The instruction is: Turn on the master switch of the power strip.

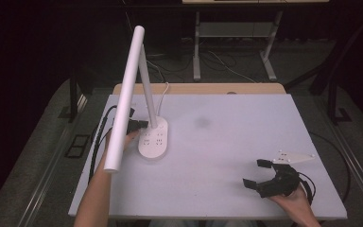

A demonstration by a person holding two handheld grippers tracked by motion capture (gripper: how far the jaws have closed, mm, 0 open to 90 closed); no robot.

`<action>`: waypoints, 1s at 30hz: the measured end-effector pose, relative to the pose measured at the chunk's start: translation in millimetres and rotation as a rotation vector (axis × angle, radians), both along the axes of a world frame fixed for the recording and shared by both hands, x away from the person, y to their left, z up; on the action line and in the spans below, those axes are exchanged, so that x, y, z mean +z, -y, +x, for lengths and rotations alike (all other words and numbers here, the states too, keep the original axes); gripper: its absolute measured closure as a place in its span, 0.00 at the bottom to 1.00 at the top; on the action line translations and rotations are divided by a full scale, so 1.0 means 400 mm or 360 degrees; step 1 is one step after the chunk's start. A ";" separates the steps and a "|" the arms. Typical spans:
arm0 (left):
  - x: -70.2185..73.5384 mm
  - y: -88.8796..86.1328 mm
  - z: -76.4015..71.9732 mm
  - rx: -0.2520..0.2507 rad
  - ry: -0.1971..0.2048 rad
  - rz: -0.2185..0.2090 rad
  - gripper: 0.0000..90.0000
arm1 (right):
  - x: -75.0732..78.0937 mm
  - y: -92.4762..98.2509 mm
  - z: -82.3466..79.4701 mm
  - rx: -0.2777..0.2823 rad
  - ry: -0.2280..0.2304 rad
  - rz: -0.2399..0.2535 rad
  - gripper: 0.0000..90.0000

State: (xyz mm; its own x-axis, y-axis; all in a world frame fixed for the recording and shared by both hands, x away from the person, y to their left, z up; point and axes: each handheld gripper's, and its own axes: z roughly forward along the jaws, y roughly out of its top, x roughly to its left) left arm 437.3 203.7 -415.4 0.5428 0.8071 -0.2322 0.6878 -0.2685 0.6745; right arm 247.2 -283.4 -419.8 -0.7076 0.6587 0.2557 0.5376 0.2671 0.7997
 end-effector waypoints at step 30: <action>-0.014 0.015 -0.002 0.0117 -0.0043 -0.0040 1.00 | 0.002 -0.009 -0.006 0.0023 0.0019 0.0005 0.00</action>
